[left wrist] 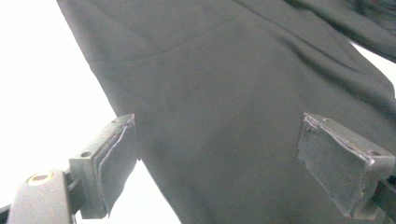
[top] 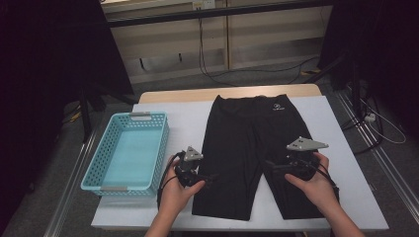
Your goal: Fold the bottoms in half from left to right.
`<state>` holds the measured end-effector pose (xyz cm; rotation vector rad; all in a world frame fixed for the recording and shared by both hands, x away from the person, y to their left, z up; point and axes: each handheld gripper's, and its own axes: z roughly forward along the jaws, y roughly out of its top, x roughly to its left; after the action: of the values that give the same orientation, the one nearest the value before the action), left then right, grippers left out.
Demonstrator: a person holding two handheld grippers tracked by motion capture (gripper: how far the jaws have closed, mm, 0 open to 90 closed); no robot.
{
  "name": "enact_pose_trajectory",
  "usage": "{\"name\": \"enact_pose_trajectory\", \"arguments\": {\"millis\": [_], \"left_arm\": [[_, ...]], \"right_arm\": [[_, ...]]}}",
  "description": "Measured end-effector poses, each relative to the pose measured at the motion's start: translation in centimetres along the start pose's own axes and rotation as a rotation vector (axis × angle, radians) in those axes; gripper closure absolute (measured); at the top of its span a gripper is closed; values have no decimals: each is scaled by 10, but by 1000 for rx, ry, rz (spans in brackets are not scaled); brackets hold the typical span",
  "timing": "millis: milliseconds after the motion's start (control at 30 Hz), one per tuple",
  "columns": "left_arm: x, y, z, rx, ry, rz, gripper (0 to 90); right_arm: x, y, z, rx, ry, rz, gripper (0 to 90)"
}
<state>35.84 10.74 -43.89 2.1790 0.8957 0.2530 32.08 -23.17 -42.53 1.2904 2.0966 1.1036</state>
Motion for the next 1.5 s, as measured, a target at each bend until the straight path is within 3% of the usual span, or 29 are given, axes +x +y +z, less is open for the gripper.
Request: {"name": "enact_pose_trajectory", "arguments": {"millis": [100,200,333,567,800,900,1000,1200,1367,1500], "left_arm": [[2,-3,1,12,32,5,144],[4,-7,1,13,60,-20,153],[5,-11,2,28,107,-8,189],[2,-14,8,55,122,-9,274],[-9,-12,6,64,111,-29,559],[-11,-11,5,71,105,-70,735],[-11,-11,6,64,77,-142,867],[-12,-5,6,61,38,-162,892],[-22,6,1,1,-11,-169,893],[-29,12,0,-25,-42,-150,894]], "right_arm": [[2,1,1,0,8,-6,144],[3,2,2,-2,10,-9,144],[5,3,4,-5,16,-13,144],[8,3,4,-9,25,-18,144],[10,3,4,-12,33,-31,144],[10,4,6,-14,30,-34,144],[10,4,7,-8,29,-31,144],[9,4,10,-6,17,-31,145],[11,8,13,-27,12,-26,144],[15,13,22,-29,24,-22,135]]}}
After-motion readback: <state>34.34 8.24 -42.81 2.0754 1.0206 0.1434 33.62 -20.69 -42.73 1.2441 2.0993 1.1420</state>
